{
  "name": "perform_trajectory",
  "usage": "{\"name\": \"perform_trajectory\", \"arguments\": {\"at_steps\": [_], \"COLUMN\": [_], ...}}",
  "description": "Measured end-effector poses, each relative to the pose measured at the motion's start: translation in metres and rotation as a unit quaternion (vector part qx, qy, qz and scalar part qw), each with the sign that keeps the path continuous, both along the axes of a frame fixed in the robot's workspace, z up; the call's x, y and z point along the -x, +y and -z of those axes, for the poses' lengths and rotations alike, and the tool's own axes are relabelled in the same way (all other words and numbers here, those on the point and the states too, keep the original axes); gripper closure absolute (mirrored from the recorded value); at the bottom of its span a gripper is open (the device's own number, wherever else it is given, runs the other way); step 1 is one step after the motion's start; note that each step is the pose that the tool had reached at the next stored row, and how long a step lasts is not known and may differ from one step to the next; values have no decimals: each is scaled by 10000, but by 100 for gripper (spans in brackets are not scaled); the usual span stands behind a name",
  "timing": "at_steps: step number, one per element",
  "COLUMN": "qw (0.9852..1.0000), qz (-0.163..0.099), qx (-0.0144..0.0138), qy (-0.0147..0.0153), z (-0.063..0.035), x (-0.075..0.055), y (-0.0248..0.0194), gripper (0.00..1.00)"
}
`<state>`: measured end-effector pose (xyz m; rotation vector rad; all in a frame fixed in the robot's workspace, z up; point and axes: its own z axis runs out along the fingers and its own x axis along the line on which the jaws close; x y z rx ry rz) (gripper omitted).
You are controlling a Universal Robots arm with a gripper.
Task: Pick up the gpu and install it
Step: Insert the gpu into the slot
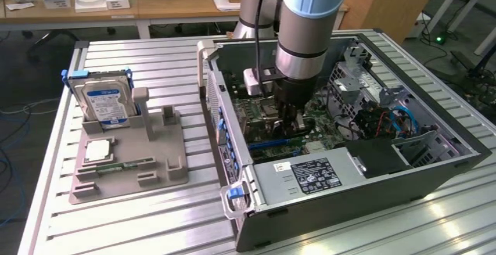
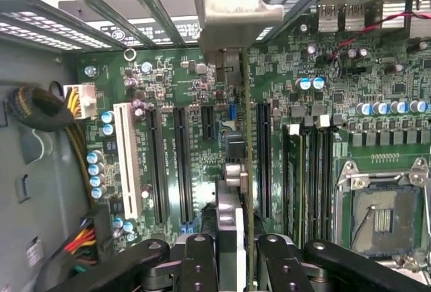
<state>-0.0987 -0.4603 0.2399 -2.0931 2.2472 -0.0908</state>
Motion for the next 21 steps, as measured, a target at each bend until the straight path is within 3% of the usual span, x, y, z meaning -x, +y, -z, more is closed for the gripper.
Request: {"name": "perform_trajectory", "arguments": {"at_steps": [4, 13, 21], "qw": [10000, 10000, 10000], "qz": [-7, -6, -7], "qx": [2, 38, 40], "qy": [1, 1, 0], "z": [40, 81, 91], "x": [33, 84, 120], "y": [10, 17, 23], "gripper": [72, 72, 72]}}
